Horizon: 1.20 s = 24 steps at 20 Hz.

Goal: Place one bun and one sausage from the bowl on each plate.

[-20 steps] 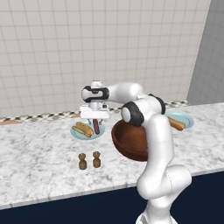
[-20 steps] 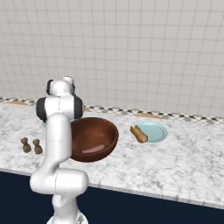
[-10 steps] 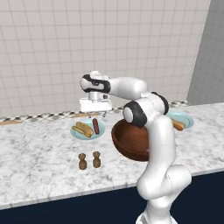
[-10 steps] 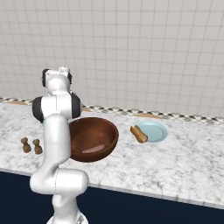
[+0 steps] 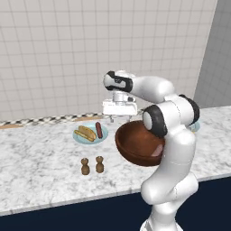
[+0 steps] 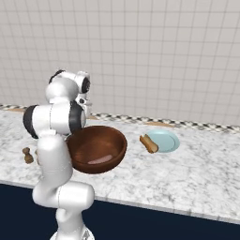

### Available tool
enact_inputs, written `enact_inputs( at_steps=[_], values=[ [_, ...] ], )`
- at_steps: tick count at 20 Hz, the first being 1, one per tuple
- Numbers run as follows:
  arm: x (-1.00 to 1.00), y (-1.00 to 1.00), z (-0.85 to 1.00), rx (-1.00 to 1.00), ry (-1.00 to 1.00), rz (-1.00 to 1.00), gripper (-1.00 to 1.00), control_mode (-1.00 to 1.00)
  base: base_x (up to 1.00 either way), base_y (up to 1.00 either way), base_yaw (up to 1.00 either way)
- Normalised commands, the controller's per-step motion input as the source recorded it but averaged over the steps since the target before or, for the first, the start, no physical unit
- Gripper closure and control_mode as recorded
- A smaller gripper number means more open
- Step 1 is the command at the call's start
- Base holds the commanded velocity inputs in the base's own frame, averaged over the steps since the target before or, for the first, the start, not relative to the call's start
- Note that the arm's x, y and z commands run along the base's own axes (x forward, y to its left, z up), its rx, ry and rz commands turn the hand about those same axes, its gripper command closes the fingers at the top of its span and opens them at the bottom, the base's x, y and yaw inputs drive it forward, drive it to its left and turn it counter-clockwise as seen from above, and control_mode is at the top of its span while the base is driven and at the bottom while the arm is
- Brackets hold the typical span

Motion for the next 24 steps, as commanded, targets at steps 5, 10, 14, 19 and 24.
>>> enact_inputs(
  at_steps=[5,10,14,19,24],
  values=[
    [-0.38,-0.42,-0.45,-0.14,0.09,-0.11,-1.00,-1.00,0.00,0.00,0.00],
    [0.00,-0.62,-0.53,-0.18,0.22,-0.08,-1.00,-1.00,0.00,0.00,0.00],
    [-0.06,-0.80,-0.51,-0.12,0.11,-0.08,-1.00,-1.00,0.00,0.00,0.00],
    [0.00,-0.34,-0.74,-0.09,0.00,-0.04,-1.00,-1.00,0.00,0.00,0.00],
    [-0.02,-0.24,-0.52,-0.06,0.00,-0.04,-1.00,-1.00,0.00,0.00,0.00]
  ],
)
